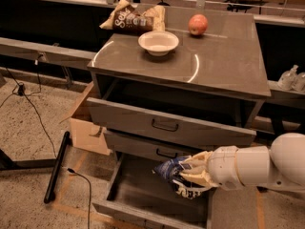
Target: Place blue chip bag into bottom drawer
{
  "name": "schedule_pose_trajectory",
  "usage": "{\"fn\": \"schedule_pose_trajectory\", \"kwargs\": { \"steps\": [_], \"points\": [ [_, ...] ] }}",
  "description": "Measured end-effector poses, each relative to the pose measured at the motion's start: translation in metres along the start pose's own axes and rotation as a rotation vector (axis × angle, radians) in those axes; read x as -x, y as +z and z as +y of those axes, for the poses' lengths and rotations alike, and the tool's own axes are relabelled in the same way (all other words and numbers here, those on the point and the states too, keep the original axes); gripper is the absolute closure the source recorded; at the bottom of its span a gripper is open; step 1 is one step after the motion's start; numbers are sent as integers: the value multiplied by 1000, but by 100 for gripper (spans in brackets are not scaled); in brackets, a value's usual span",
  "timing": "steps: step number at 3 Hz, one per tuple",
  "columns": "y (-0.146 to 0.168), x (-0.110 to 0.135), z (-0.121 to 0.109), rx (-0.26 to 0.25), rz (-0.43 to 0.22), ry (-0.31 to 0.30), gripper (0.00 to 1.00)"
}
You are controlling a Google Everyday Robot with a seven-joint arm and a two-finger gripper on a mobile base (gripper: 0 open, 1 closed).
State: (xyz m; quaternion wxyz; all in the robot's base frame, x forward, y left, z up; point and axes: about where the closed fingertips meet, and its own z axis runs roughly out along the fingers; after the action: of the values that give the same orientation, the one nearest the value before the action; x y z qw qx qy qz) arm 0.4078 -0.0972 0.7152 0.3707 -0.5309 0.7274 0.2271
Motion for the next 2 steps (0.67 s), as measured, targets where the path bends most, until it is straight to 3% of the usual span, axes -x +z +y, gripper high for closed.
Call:
{"fn": "schedule_pose_trajectory", "kwargs": {
  "steps": [1,2],
  "points": [
    [23,-15,-10,-21,-9,0,100],
    [82,-44,-39,-60,-48,-32,100]
  ]
}}
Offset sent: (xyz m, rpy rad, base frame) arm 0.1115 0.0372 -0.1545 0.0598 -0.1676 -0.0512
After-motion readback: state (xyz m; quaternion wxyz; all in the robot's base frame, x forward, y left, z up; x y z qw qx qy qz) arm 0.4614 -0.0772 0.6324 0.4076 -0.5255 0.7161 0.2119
